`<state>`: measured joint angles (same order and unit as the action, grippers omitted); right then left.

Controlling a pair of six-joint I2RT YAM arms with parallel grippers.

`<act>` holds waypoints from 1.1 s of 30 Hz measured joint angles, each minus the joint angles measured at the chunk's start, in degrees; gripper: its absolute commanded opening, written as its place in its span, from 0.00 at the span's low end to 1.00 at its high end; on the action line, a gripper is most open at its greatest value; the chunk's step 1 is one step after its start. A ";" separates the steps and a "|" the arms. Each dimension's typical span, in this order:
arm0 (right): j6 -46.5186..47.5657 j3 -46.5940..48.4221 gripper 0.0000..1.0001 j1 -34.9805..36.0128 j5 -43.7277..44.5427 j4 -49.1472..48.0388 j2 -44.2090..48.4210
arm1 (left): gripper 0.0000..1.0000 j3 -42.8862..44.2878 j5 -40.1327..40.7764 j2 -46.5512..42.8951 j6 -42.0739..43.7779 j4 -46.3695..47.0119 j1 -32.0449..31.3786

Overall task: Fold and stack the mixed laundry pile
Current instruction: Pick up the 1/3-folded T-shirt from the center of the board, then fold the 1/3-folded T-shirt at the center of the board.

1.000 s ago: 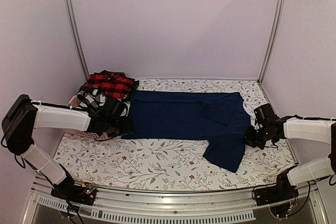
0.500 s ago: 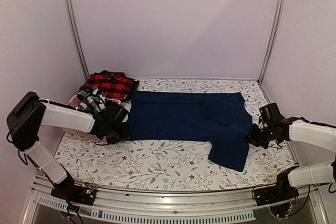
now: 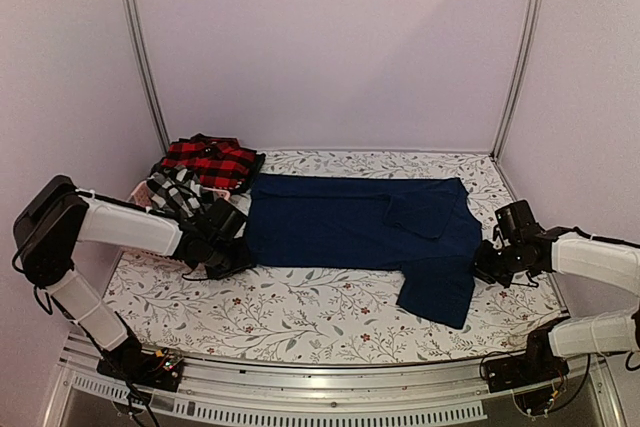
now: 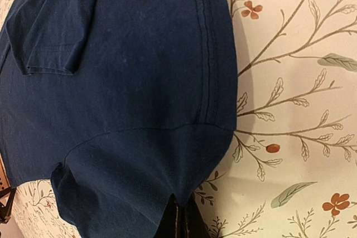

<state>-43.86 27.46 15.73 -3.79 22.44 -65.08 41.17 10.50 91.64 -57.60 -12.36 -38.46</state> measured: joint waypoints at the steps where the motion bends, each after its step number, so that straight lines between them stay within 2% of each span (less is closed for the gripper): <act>1: -0.02 -0.31 0.00 0.00 -0.07 0.07 0.42 | 0.00 -0.09 0.00 -0.04 -0.28 -0.07 0.00; 14: -1.55 -2.71 0.00 -0.09 -2.34 3.65 9.60 | 0.00 -0.85 -0.76 -6.03 1.33 -3.67 0.50; 25: 0.44 2.97 0.00 -2.43 -2.36 1.97 2.62 | 0.00 1.77 -1.09 -7.23 4.13 -3.34 3.21; 33: 3.91 8.04 0.00 -6.84 -4.11 0.46 -1.05 | 0.00 4.24 -2.14 -7.54 6.86 -1.60 6.32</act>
<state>-39.94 35.51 8.88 -7.90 22.90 -66.13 45.41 8.36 84.09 -50.74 -13.96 -32.14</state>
